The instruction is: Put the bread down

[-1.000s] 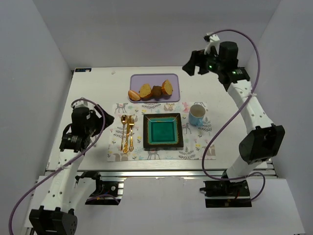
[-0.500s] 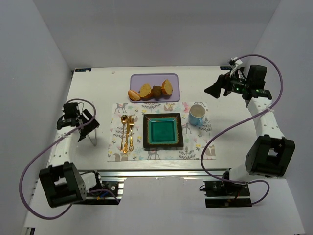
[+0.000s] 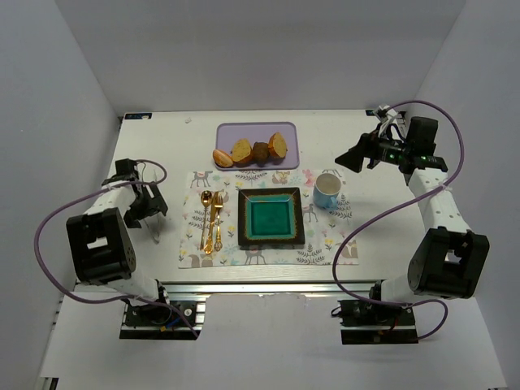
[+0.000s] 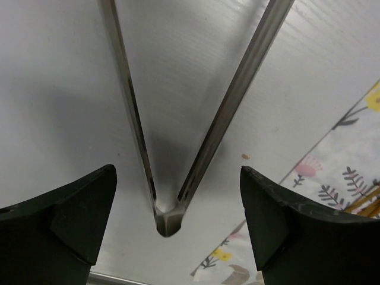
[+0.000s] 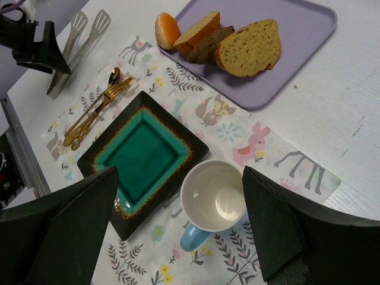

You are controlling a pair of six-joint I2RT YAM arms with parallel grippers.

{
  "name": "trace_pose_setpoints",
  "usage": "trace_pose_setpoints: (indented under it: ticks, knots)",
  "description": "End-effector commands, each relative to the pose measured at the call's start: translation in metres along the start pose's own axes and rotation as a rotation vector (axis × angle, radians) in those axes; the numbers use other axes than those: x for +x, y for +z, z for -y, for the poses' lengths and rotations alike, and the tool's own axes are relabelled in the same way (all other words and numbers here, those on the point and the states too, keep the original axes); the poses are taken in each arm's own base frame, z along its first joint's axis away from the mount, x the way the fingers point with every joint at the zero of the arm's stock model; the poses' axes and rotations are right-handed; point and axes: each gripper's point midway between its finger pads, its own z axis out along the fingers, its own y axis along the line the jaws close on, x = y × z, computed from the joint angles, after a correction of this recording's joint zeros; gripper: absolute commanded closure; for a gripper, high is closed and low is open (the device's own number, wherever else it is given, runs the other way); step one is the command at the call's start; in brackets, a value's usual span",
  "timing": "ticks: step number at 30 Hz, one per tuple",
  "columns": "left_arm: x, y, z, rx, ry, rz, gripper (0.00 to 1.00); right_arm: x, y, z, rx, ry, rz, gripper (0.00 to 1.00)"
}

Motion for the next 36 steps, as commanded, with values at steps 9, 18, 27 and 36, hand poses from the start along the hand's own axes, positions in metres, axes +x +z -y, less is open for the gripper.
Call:
trace_pose_setpoints:
  ticks: [9,18,27,36]
  knots:
    - [-0.038,0.021,0.003,0.001,0.138,0.061,0.17,-0.016,0.001,-0.007,-0.045,0.006,0.039,0.11]
    - [-0.026,0.041,-0.005,-0.036,0.169,-0.001,0.43,-0.018,0.000,-0.009,-0.052,0.011,0.043,0.11]
    - [-0.069,-0.023,0.044,0.199,0.073,0.196,0.79,-0.018,-0.002,-0.014,-0.063,-0.001,0.044,0.11]
    - [-0.073,-0.126,0.163,0.595,0.169,0.249,0.59,-0.016,-0.002,-0.017,-0.081,0.006,0.048,0.11]
